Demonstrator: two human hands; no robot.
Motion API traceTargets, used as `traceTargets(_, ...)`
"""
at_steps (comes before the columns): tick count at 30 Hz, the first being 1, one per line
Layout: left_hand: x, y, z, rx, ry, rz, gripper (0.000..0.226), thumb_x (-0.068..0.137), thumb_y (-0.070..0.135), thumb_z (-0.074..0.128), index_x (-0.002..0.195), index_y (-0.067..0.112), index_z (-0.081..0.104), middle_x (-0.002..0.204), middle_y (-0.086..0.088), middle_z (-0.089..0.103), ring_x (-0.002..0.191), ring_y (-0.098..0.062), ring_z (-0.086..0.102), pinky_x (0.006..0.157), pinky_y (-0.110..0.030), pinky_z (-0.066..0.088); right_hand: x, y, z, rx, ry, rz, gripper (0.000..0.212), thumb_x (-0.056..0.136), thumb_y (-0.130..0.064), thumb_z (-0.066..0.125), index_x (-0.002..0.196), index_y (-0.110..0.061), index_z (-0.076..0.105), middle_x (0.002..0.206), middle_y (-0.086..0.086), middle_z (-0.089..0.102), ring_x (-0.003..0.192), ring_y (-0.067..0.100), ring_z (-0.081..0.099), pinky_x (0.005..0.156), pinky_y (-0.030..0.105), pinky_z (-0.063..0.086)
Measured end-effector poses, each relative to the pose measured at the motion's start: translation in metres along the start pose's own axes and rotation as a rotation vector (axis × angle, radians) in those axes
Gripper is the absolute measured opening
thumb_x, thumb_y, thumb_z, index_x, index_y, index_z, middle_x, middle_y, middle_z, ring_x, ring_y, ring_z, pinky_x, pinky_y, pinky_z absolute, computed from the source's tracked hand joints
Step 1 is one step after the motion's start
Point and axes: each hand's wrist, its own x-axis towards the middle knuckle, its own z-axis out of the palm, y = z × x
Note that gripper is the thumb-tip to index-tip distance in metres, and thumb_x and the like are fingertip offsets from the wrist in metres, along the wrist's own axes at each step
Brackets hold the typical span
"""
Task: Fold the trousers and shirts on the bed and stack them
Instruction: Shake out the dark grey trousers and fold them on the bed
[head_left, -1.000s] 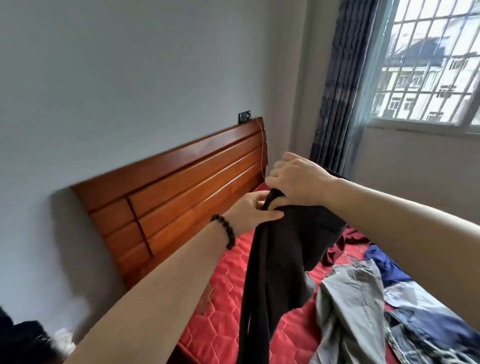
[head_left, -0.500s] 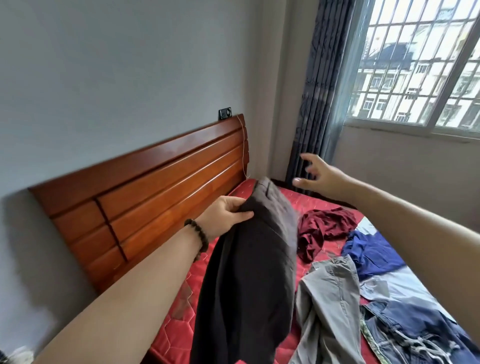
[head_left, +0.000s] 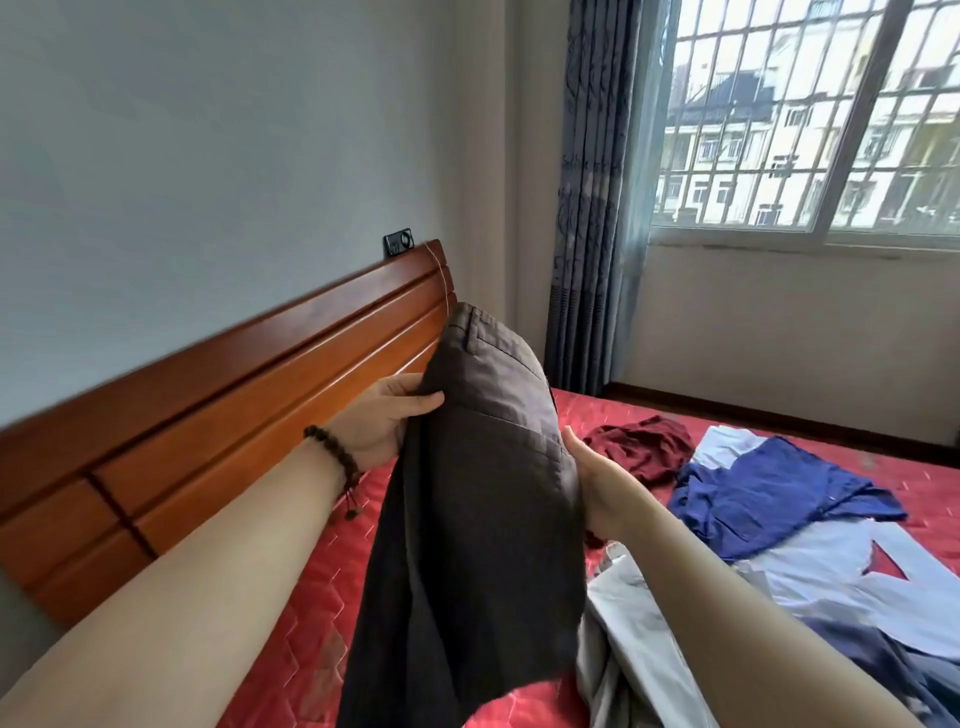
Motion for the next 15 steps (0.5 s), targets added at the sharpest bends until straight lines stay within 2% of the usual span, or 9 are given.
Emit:
traceTargets(3, 0.009, 0.001, -0.012, -0.002, 0.034, -0.007, 0.028, 0.083, 0.004, 0.061, 0.109, 0.006, 0.07, 0.114, -0.015, 0.068, 0.102, -0.027, 0.067, 0.078, -0.032, 0.056, 0.005, -0.017, -0.002, 0.051, 0.086, -0.221, 0.048, 0.078, -0.025, 0.07, 0.12, -0.002, 0.063, 0.111, 0.017, 0.069, 0.098, 0.027, 0.068, 0.082, 0.036, 0.057)
traceTargets(7, 0.017, -0.001, -0.022, 0.061, 0.14, -0.004, 0.026, 0.082, 0.01, 0.066, 0.108, 0.009, 0.07, 0.113, -0.012, 0.069, 0.1, -0.024, 0.068, 0.075, -0.029, 0.057, 0.013, -0.029, 0.003, 0.017, 0.093, -0.364, 0.044, 0.074, -0.01, 0.072, 0.117, -0.007, 0.064, 0.115, 0.017, 0.067, 0.1, 0.03, 0.067, 0.08, 0.039, 0.057)
traceTargets(11, 0.015, -0.002, -0.029, 0.099, 0.233, 0.03, 0.027, 0.089, 0.003, 0.059, 0.116, 0.003, 0.063, 0.109, -0.008, 0.071, 0.097, -0.02, 0.069, 0.073, -0.025, 0.057, 0.015, -0.027, 0.016, -0.013, 0.088, -0.423, 0.043, 0.076, -0.012, 0.074, 0.117, -0.01, 0.064, 0.119, 0.016, 0.066, 0.105, 0.03, 0.066, 0.079, 0.036, 0.056)
traceTargets(15, -0.009, 0.002, -0.044, 0.079, 0.27, 0.069, 0.023, 0.088, 0.001, 0.06, 0.109, 0.006, 0.066, 0.106, -0.007, 0.072, 0.094, -0.017, 0.07, 0.071, -0.024, 0.057, 0.009, -0.029, 0.048, -0.063, 0.113, -0.48, 0.039, 0.08, -0.026, 0.073, 0.115, -0.012, 0.067, 0.121, 0.015, 0.065, 0.109, 0.029, 0.064, 0.083, 0.038, 0.055)
